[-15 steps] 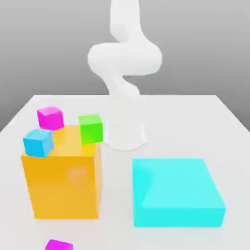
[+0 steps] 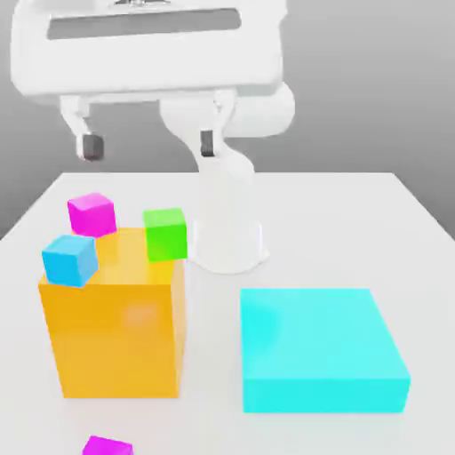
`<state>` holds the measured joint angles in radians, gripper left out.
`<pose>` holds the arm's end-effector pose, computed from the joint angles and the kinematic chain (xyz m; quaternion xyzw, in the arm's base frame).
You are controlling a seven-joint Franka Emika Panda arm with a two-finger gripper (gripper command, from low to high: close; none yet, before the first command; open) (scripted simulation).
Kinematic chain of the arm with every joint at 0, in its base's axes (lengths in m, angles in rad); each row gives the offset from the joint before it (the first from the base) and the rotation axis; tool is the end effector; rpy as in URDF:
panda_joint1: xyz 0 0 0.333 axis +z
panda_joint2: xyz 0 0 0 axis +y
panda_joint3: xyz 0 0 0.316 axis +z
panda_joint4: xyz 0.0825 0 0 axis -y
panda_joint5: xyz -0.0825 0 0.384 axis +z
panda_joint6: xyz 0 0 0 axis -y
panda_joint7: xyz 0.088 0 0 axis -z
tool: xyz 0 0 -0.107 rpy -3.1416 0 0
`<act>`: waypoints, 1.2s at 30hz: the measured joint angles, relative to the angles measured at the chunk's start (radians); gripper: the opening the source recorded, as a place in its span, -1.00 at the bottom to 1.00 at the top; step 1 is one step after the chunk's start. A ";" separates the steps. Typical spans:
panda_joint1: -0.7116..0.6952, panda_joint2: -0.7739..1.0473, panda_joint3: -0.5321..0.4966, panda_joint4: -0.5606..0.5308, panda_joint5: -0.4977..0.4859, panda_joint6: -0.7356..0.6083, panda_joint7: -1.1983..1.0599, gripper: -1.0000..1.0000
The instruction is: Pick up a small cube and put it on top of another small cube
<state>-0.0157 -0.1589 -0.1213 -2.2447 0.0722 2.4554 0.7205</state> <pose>0.5220 -0.0739 0.4721 -0.8832 0.4304 -0.1644 0.0881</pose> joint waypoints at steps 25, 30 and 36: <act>-0.109 0.709 -0.006 0.079 0.088 0.252 -0.088 -1.00; -0.094 0.619 -0.026 0.060 0.064 0.181 -0.071 -1.00; -0.121 0.421 0.008 0.097 0.192 0.078 -0.060 -1.00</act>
<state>-0.1372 0.2625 -0.1137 -2.1480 0.2640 2.5333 0.6608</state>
